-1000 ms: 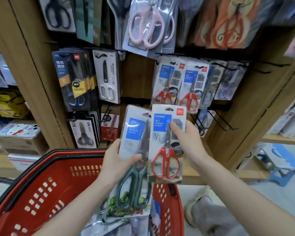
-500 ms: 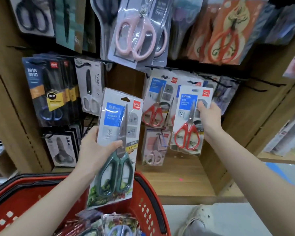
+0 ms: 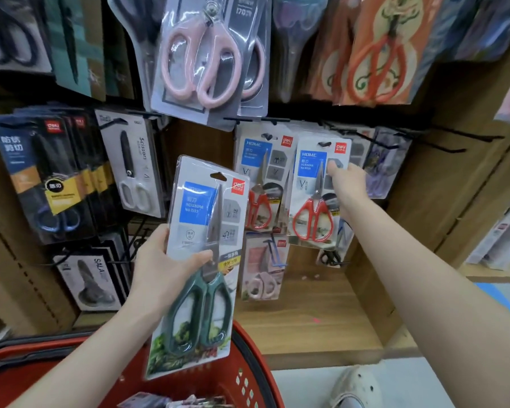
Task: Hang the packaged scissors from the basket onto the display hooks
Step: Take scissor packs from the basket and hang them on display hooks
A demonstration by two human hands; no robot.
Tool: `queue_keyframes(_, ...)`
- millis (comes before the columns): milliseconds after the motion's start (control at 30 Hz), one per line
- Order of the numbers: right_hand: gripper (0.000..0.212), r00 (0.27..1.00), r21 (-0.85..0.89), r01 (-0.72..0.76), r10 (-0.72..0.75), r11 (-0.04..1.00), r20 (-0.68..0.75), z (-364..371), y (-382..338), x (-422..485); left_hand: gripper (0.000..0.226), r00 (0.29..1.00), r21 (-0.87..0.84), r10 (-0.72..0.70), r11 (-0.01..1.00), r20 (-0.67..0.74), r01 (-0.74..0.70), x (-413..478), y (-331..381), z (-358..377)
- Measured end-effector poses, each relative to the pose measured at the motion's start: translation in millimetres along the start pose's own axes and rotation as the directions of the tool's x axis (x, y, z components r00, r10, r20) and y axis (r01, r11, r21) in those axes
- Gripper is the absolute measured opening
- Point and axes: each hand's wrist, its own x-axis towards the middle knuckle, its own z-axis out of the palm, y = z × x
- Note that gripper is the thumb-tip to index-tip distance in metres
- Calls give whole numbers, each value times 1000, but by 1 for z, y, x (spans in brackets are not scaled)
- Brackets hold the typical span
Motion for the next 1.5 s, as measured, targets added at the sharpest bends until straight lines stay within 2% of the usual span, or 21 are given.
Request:
queue_keyframes(167, 18, 990, 37, -142, 141, 989, 28, 5, -10, 14, 37, 999, -18, -36, 999, 21, 37, -5, -8, -1)
queue_keyframes(233, 27, 990, 60, -142, 142, 988, 3, 6, -10, 15, 37, 999, -14, -40, 999, 21, 40, -7, -10, -3)
queue_keyframes(333, 28, 990, 30, -124, 126, 992, -68, 6, -8, 11, 38, 998, -19, -54, 998, 14, 54, -9, -12, -7)
queue_keyframes(400, 47, 989, 9, -111, 111, 994, -100, 3, -8, 9, 37, 998, -21, -61, 998, 13, 61, -10, -12, -10)
queue_keyframes(500, 58, 985, -190, -39, 6, 981, -170, 1, -6, -3, 34, 997, -34, -76, 996, 21, 76, -15, -10, -14)
queue_keyframes(567, 43, 975, -288, 89, -143, 953, -172, 3, -6, -26, 34, 995, -72, -93, 993, 35, 95, -19, -9, -18)
queue_keyframes(633, 26, 963, -285, 247, -267, 926, -35, 5, -6, -59, 34, 992, -120, -114, 986, 51, 119, -25, -7, -22)
queue_keyframes(700, 13, 950, -226, 283, -240, 932, 200, 8, -7, -97, 35, 988, -177, -136, 973, 71, 146, -30, -7, -26)
queue_keyframes(733, 13, 925, -209, 251, -171, 945, 340, 9, -6, -116, 36, 986, -202, -144, 967, 81, 158, -33, -6, -28)
queue_keyframes(800, 22, 817, -164, 113, 3, 980, 577, 12, -1, -148, 39, 983, -236, -147, 957, 111, 170, -40, -6, -32)
queue_keyframes(867, 38, 715, -124, -5, 90, 992, 693, 17, 6, -171, 39, 980, -243, -139, 955, 144, 171, -48, -6, -36)
queue_keyframes(900, 41, 704, -108, -32, 99, 994, 704, 19, 9, -179, 40, 979, -235, -134, 957, 156, 169, -53, -6, -38)
queue_keyframes(1067, 29, 746, -42, -179, 164, 983, 646, 17, 12, -205, 40, 975, -158, -114, 977, 189, 145, -75, -9, -52)
queue_keyframes(1200, 30, 767, -143, -128, 190, 981, 613, 13, 20, -226, 53, 976, 42, -127, 992, 176, 121, -93, -15, -60)
queue_keyframes(1333, 28, 818, -234, -69, 189, 970, 543, 10, 34, -245, 75, 985, 94, -118, 990, 123, 107, -107, -23, -67)
queue_keyframes(1500, 26, 831, -275, -58, 199, 960, 519, 6, 56, -251, 68, 985, 61, -34, 998, 168, 24, -119, -32, -71)
